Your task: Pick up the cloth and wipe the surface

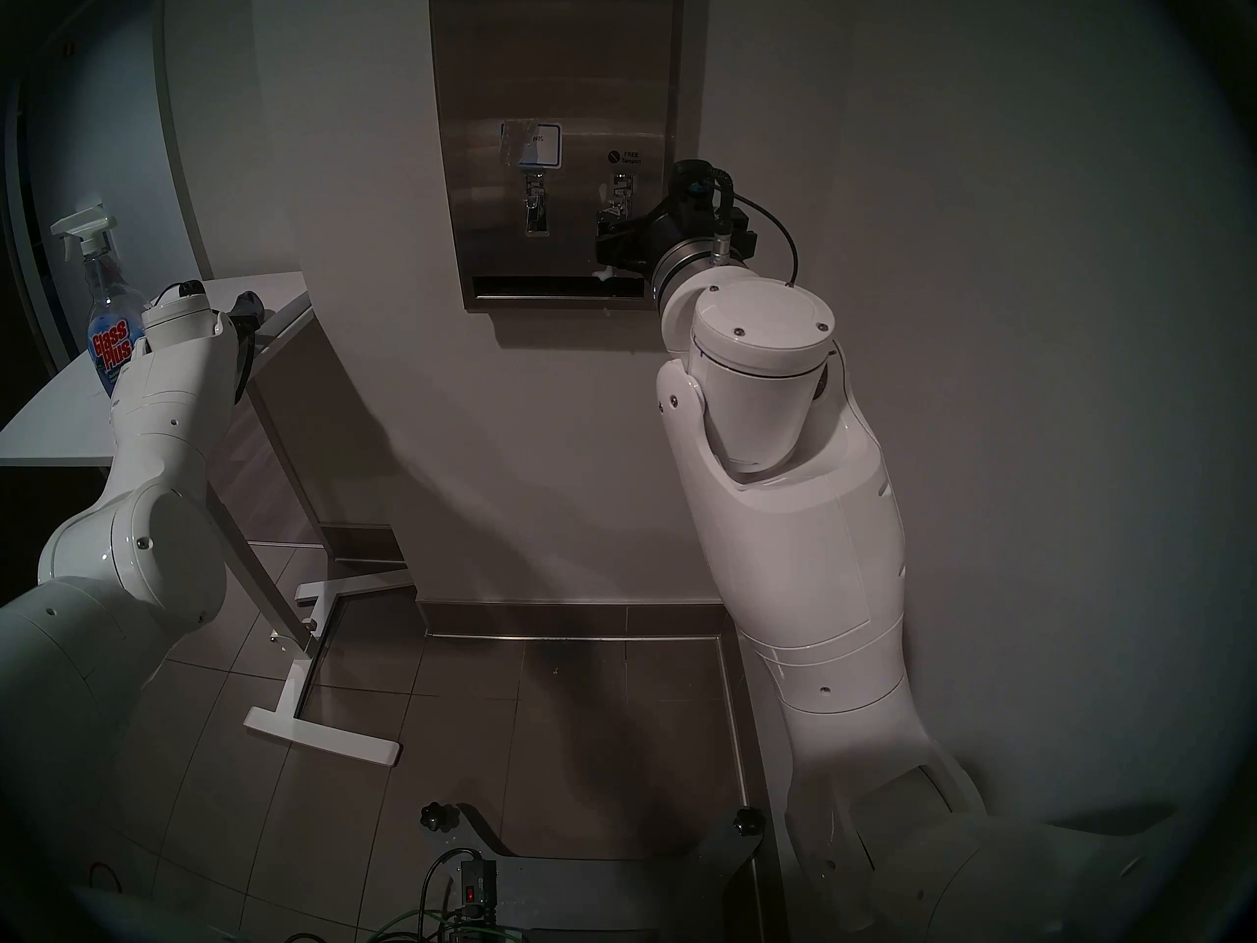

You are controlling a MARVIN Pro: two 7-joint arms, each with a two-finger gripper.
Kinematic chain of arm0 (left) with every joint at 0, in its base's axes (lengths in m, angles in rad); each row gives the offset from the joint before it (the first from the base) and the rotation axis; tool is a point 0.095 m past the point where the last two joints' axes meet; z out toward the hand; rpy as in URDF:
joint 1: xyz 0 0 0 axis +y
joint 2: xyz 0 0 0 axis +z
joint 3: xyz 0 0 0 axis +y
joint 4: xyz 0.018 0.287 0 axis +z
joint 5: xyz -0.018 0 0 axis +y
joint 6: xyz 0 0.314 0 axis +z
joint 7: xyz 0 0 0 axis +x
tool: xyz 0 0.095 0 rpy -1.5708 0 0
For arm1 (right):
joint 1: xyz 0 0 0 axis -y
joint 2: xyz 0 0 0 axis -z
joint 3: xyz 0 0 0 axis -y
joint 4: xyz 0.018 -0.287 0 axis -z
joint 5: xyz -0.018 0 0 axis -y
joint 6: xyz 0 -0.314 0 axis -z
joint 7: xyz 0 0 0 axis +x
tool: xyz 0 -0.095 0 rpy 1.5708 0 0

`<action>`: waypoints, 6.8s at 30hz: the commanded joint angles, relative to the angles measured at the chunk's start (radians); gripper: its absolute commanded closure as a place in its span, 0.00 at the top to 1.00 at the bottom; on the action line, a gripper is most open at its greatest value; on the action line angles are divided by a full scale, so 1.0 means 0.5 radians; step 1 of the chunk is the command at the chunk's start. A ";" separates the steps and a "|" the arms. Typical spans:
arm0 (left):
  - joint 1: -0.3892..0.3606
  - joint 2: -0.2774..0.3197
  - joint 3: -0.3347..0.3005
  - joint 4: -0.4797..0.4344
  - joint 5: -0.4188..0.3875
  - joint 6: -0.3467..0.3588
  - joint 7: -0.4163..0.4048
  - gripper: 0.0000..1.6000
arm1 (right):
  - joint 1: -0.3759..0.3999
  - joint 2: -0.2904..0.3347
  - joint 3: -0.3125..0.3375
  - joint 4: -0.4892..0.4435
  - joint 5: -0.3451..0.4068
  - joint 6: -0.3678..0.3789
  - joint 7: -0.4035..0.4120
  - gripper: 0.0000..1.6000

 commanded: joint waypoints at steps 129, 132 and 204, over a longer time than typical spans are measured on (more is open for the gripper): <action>0.800 -0.273 0.241 -1.654 -1.234 -0.012 -2.160 0.00 | 0.190 -0.159 -0.298 0.230 0.141 -0.125 0.339 1.00; 0.788 -0.286 0.252 -1.627 -1.232 -0.022 -2.166 0.00 | 0.197 -0.173 -0.322 0.259 0.144 -0.137 0.353 1.00; 0.756 -0.422 0.103 -1.505 -1.042 0.006 -1.795 1.00 | 0.099 -0.122 -0.216 0.345 0.024 -0.388 0.249 0.00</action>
